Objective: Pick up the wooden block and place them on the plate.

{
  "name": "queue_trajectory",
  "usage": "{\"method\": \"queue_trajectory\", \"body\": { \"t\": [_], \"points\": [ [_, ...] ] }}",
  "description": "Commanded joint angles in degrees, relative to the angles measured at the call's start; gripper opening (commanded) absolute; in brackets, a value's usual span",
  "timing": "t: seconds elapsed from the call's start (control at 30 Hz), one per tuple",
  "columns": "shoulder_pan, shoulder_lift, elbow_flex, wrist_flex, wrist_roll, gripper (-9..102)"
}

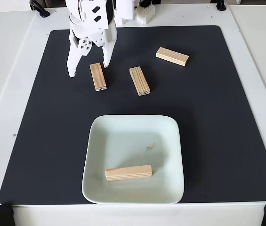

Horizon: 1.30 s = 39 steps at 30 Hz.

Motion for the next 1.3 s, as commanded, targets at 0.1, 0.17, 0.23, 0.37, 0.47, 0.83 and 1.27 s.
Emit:
{"method": "queue_trajectory", "body": {
  "t": [0.1, 0.17, 0.23, 0.37, 0.47, 0.83, 1.27],
  "points": [
    [-0.53, -0.18, -0.62, -0.18, 1.67, 39],
    [-0.62, -0.26, -0.53, -0.7, 2.46, 39],
    [-1.23, -0.26, 0.0, -2.46, 2.72, 39],
    [-1.76, -0.35, 0.18, -3.78, 3.34, 37],
    [-1.76, -1.76, 0.0, -3.78, 3.34, 33],
    [-1.67, -5.36, -0.62, -5.36, 3.16, 30],
    [-1.67, -5.1, 0.35, -6.33, 3.25, 0]
  ]
}}
